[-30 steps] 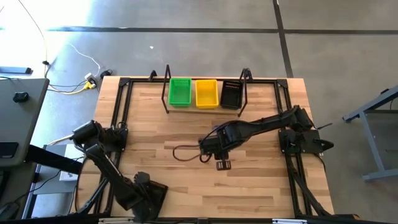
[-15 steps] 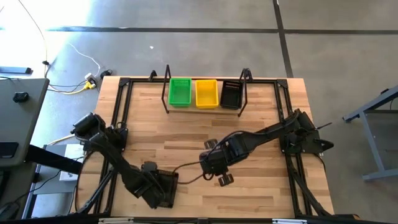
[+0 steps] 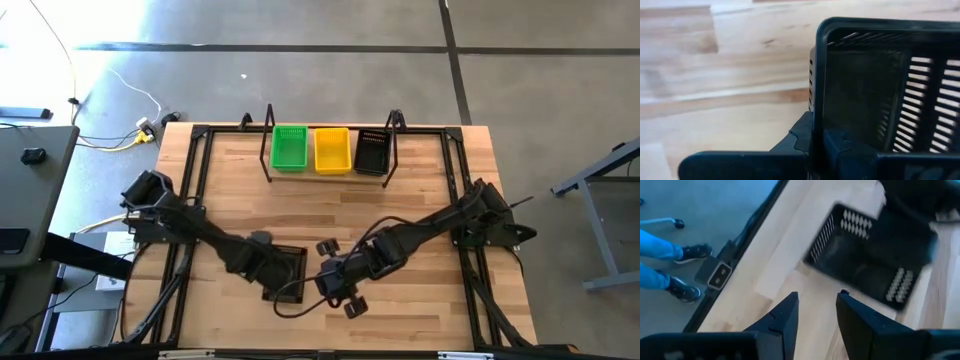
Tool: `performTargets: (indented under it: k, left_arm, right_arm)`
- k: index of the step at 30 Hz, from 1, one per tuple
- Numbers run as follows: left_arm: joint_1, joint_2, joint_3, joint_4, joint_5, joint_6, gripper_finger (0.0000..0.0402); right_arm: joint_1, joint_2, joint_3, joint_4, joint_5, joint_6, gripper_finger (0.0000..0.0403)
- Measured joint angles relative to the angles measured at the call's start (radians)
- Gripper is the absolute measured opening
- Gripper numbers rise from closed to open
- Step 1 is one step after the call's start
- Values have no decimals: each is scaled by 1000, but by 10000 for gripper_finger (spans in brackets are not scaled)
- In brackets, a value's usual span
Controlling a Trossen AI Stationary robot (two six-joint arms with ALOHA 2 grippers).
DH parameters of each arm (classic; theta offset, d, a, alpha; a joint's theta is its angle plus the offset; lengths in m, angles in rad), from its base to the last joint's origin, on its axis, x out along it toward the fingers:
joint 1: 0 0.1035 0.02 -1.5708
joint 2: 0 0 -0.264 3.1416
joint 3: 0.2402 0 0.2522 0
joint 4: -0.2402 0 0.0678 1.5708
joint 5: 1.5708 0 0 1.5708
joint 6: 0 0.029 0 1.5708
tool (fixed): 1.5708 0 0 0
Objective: Stack baskets on shelf by color
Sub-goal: Stack the black bin on top of the black bins on the shelf
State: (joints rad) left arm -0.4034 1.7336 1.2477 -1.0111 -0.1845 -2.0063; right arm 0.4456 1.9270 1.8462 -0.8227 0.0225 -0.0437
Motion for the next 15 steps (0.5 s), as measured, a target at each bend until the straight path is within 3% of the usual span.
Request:
performTargets:
  k: [7, 15]
  left_arm:
    - [108, 0, 51, -1, -5, 118, 1]
    - [216, 0, 136, -1, -18, 258, 0]
  right_arm:
    - [15, 0, 0, 38, 7, -9, 119]
    - [20, 0, 0, 39, 95, -10, 119]
